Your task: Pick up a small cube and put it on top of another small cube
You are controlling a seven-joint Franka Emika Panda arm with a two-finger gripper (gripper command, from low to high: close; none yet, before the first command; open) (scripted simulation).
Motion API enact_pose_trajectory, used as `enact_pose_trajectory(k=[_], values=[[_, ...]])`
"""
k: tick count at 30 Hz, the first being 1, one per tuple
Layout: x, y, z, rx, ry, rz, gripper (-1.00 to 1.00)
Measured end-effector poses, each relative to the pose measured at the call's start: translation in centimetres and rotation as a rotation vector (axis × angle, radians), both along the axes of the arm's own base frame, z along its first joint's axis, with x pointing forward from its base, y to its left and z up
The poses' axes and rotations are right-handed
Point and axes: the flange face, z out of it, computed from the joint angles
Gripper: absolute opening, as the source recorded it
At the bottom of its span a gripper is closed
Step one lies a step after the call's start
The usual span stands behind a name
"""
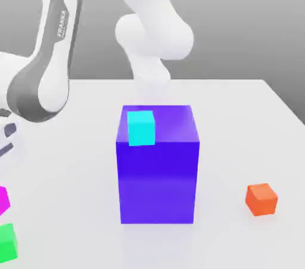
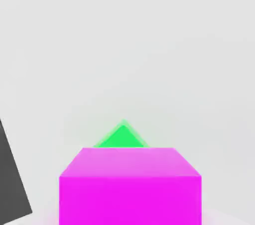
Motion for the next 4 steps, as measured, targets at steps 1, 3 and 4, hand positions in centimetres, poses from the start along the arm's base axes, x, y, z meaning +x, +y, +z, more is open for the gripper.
enact_pose_trajectory(k=[1, 3, 4], values=[[0.02, 0.06, -0.91, 0.0, 0.0, 0.002, 1.0], [0.02, 0.06, -0.91, 0.0, 0.0, 0.002, 1.0], [0.02, 0.06, -0.91, 0.0, 0.0, 0.002, 1.0]])
